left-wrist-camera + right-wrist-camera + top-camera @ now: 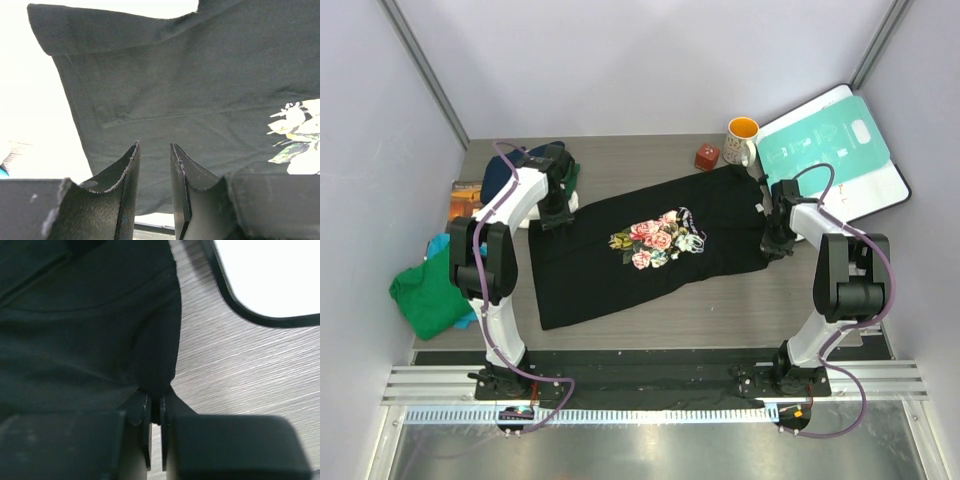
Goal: Fold and stack the t-shirts
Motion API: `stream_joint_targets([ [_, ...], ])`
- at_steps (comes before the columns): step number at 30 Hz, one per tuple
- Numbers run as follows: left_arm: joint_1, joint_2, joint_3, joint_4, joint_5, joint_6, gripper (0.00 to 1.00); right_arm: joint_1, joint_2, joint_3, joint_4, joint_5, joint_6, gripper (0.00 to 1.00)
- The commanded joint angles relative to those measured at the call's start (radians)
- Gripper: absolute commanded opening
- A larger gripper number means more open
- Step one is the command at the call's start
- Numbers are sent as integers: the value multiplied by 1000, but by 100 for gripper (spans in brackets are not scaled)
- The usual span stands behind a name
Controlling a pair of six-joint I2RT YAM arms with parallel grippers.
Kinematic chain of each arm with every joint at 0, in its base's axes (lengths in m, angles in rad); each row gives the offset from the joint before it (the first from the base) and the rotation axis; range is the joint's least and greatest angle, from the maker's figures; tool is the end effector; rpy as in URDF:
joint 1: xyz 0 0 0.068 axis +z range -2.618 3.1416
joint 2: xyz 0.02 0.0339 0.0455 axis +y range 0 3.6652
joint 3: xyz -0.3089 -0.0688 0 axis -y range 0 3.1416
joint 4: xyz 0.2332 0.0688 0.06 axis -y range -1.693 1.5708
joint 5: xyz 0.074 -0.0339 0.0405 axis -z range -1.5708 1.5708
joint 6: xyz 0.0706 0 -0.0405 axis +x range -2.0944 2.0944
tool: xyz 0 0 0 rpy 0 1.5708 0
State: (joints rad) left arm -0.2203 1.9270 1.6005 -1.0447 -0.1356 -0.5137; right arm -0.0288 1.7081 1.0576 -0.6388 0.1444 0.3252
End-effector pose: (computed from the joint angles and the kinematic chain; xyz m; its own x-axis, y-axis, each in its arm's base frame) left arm 0.3889 -0.0773 0.2440 -0.9266 -0.2915 -0.2378 -0.3042 0.9524 0.0180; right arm 0.3237 -0.0195 0.1878 -0.8880 0.3419 -0.3074 0.3717 0.9274 -0.0422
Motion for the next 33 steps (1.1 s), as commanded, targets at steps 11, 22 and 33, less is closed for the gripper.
stream_joint_targets([
  [11, -30, 13, 44, -8, 39, 23, 30, 0, 22, 378, -85, -428, 63, 1],
  [22, -31, 7, 9, -12, 21, 27, 30, 124, 356, 743, -68, -560, 113, 11],
  [33, -31, -11, -25, -14, 4, 38, 30, 196, 342, 727, -78, -427, 74, 50],
])
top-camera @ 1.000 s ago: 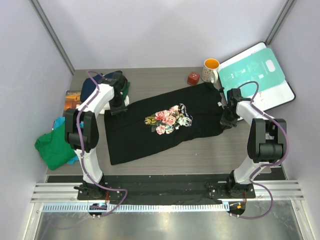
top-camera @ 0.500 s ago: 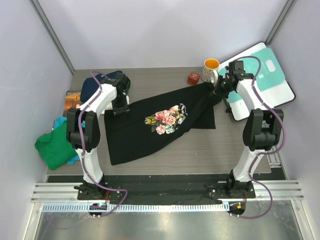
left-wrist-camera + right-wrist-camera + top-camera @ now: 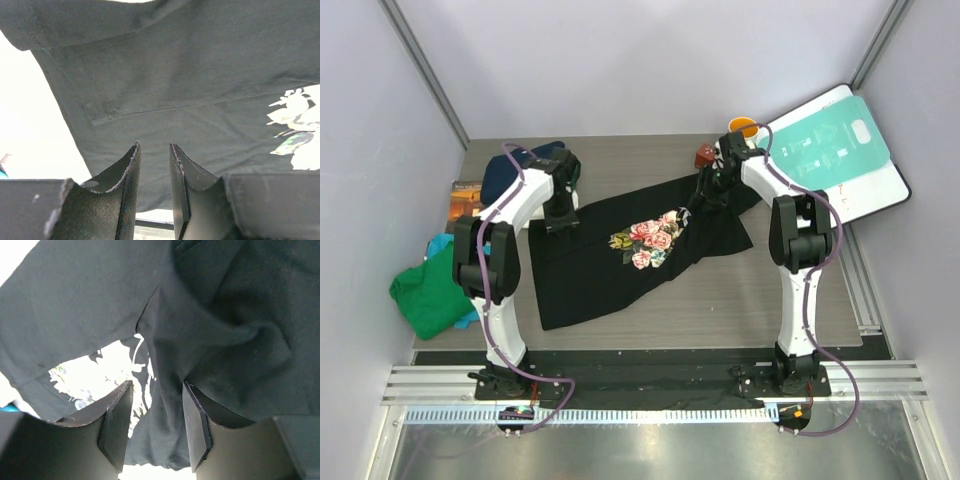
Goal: Fold and stack the t-shirts
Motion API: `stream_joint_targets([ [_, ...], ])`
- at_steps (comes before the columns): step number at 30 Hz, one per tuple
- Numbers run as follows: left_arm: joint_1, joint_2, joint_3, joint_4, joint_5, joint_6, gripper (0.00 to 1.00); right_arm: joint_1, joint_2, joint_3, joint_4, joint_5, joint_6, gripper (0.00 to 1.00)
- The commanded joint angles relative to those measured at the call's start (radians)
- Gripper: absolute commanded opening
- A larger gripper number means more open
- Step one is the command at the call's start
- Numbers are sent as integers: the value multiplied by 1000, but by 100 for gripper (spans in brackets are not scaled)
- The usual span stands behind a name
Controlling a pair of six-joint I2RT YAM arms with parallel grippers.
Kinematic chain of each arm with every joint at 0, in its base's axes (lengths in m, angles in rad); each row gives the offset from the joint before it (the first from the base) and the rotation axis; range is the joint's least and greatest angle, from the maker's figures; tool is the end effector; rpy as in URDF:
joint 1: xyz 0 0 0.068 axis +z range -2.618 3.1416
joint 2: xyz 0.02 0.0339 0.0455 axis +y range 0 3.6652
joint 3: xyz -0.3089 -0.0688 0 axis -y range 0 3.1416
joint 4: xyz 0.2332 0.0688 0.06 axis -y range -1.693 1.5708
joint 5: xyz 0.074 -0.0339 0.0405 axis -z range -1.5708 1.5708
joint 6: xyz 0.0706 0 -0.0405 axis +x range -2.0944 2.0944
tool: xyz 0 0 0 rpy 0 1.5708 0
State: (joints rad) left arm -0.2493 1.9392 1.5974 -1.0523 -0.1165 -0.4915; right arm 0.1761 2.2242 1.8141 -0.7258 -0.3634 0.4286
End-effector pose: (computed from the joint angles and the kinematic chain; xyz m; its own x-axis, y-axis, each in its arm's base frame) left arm 0.3862 -0.0898 0.2382 -0.9474 -0.2425 -0.2090 -0.2516 0.9677 0.0179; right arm 0.4923 0.1131 0.1939 -0.9415 0.2270 -0.2492 0.0880 0.8792 0.4683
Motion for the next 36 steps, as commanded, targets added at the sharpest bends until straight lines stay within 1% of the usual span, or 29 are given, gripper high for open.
stream_joint_targets([
  [1, -2, -23, -27, -5, -15, 16, 30, -10, -204, -51, 2, 145, -60, 50],
  [5, -2, -11, -31, 5, 1, 14, 30, -24, -359, -183, -8, 288, -114, 52],
  [7, -2, -3, -17, 5, 11, 18, 30, -36, -432, -261, -9, 325, -119, 53],
  [11, -4, 17, 15, -6, 18, 21, 30, -64, -478, -349, -52, 402, -125, 54],
  [16, -7, 26, 33, -8, 32, 22, 30, -92, -454, -426, -75, 423, -126, 54],
  [21, -8, 23, 21, -11, 23, 22, 30, -119, -405, -473, -63, 397, -117, 54],
  [31, -8, 7, 10, -17, 6, 16, 30, -128, -374, -510, -29, 397, -136, 55],
  [35, -10, 3, 6, -14, 8, 13, 30, -130, -365, -542, 8, 376, -133, 55],
  [36, -11, 4, 7, -15, 6, 13, 29, -132, -362, -553, 23, 341, -134, 55],
])
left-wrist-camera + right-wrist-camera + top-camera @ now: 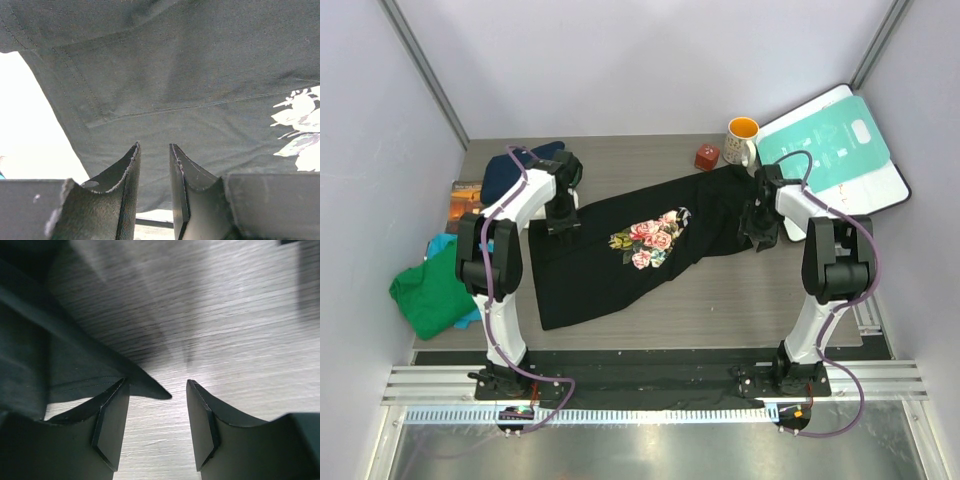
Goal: Fold and stack the t-shirts
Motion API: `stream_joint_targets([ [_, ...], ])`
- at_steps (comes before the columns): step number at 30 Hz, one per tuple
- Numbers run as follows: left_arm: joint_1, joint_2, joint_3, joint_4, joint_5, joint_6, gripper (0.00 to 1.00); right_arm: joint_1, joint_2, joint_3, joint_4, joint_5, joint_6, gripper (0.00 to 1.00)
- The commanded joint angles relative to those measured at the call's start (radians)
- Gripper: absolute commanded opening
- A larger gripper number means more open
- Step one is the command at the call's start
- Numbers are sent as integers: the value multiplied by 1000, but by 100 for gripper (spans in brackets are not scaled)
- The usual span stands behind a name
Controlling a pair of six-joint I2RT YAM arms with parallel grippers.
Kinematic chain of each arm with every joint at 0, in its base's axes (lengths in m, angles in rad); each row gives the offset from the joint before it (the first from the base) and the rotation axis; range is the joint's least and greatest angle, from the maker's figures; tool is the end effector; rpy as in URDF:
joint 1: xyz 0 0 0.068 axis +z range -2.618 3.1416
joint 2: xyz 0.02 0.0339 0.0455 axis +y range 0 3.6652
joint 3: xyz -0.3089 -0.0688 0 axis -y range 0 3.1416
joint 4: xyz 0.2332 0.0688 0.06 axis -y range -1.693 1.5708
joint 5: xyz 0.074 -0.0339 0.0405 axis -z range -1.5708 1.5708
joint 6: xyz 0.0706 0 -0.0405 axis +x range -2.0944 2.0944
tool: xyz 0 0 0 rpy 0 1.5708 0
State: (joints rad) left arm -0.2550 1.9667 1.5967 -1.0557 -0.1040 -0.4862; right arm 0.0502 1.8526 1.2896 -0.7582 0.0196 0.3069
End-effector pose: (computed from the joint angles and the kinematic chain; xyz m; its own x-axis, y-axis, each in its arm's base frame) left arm 0.3880 -0.0936 0.2274 -0.9570 -0.2308 -0.1758 -0.2384 0.9709 0.0233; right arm 0.3704 0.0172 0.1964 -0.9363 0.2554 -0.2412 0.2492 0.9668 0.0565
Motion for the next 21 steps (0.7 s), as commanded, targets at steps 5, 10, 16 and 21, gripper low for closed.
stream_joint_targets([
  [5, -6, -28, 9, -18, -11, 8, 30, -6, 22, -64, 82, -64, -11, 52],
  [10, -7, -23, 12, -21, -11, 9, 30, -6, -27, -102, 126, -86, -11, 18],
  [16, -16, -14, 26, -23, -8, 5, 30, -4, -70, -122, 154, -115, -19, 4],
  [21, -23, -12, 28, -24, -5, 9, 29, -3, -119, -116, 137, -107, -19, 1],
])
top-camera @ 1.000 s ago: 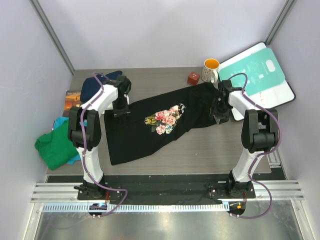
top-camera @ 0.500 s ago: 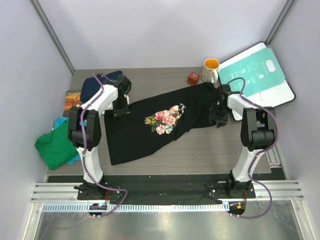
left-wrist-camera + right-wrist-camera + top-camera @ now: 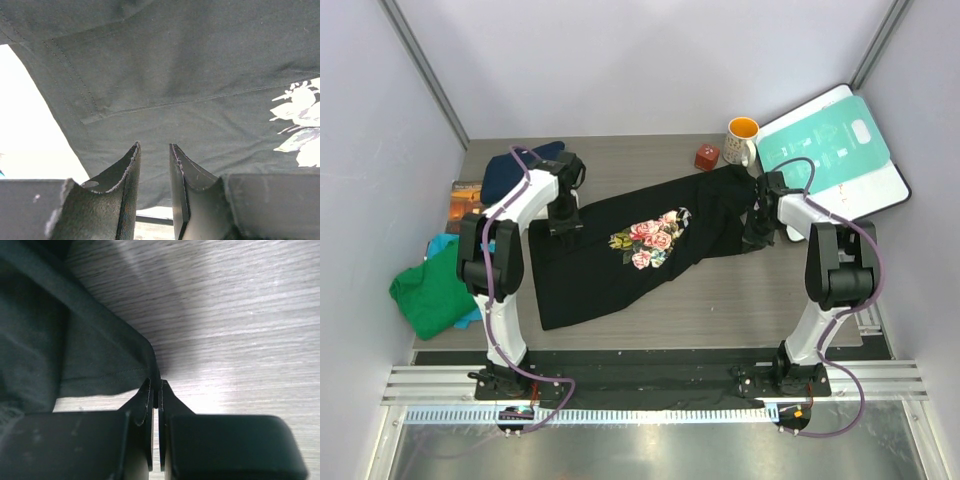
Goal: Fold and stack the t-shirts
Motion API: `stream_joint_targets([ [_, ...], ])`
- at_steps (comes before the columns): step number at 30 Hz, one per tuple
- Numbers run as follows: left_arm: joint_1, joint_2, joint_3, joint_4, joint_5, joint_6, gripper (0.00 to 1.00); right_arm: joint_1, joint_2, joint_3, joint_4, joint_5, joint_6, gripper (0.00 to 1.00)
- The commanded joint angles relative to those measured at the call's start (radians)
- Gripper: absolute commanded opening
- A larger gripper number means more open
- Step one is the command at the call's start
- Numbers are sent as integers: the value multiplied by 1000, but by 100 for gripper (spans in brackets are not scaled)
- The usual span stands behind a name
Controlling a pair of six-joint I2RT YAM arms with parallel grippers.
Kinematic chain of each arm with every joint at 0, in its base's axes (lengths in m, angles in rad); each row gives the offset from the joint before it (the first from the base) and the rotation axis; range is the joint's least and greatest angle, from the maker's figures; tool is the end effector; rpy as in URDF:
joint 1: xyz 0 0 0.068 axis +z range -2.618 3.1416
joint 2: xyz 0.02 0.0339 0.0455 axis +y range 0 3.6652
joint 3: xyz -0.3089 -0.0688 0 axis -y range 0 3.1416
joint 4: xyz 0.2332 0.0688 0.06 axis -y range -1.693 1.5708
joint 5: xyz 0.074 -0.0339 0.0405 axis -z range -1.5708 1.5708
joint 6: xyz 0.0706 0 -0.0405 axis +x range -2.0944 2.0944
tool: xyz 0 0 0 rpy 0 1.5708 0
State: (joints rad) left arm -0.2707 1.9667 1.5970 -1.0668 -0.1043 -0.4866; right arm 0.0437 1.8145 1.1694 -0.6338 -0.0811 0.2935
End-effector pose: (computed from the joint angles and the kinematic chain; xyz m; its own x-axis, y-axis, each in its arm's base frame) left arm 0.3850 -0.0992 0.2273 -0.9622 -0.2156 -0.1666 -0.2233 0.9743 0.0286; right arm 0.3579 0.0214 0.1827 -0.9352 0.2477 -0.2530 0.2128 0.9643 0.1575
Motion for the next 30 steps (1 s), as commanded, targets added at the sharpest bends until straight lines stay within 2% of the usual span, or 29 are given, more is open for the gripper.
stream_joint_targets([
  [1, -7, -14, 26, -15, -5, 10, 29, 2, -96, 9, 6, -2, -5, 1],
  [12, -10, -5, 24, -10, 3, 17, 29, 4, -283, 134, -124, 12, 7, 1],
  [21, -39, -41, 23, -56, 15, 42, 32, 4, -265, 283, -187, -11, 42, 1],
  [25, -48, -106, -41, -85, 51, 56, 40, 4, -244, 344, -213, -17, 47, 1],
  [30, -90, -209, -114, -133, 43, 8, 41, 5, -225, 358, -227, -31, 45, 1],
])
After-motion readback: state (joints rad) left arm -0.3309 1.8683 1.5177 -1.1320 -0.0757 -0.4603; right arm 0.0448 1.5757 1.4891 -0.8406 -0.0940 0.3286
